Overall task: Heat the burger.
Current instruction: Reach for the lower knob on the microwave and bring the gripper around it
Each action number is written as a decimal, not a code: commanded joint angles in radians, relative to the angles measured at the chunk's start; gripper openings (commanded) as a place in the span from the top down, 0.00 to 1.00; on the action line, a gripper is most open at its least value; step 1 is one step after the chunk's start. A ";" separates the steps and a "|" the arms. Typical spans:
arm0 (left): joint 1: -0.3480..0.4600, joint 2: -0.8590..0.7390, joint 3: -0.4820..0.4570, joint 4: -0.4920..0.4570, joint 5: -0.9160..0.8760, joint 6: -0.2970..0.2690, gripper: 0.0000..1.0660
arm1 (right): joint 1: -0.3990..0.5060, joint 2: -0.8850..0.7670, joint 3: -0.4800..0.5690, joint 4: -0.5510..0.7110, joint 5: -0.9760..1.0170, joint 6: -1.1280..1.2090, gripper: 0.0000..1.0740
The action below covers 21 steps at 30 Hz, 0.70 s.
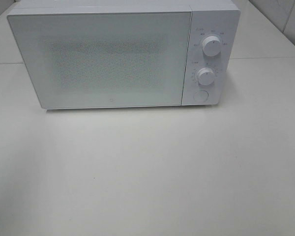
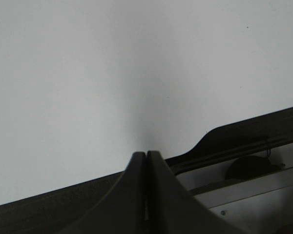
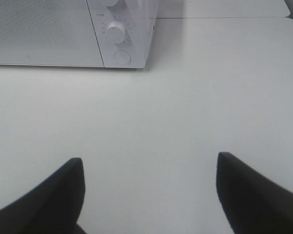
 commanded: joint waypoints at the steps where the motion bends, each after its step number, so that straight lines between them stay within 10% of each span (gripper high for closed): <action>1: 0.004 -0.105 0.051 -0.001 0.013 0.009 1.00 | 0.001 -0.020 0.004 0.000 -0.010 -0.017 0.33; 21: 0.004 -0.850 0.257 -0.012 -0.022 0.020 1.00 | 0.001 -0.018 0.004 0.000 -0.010 -0.017 0.33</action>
